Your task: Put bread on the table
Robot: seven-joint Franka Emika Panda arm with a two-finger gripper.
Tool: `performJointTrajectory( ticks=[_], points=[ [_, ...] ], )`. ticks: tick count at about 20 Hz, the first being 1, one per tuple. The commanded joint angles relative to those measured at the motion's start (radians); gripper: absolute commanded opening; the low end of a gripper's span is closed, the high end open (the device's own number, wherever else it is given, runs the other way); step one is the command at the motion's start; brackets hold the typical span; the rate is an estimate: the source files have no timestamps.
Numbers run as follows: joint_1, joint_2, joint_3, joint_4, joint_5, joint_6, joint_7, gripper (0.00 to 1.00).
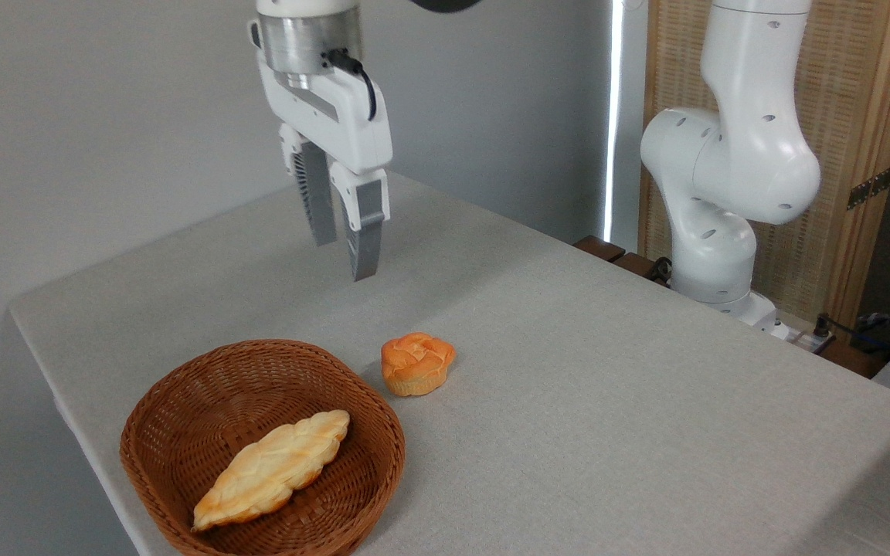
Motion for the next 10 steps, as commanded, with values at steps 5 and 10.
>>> performJointTrajectory(
  ticks=[5, 10],
  points=[
    [0.039, 0.177, 0.004, 0.297, -0.004, -0.175, -0.094, 1.0],
    [0.039, 0.169, -0.008, 0.308, -0.003, -0.203, -0.092, 1.0]
  ],
)
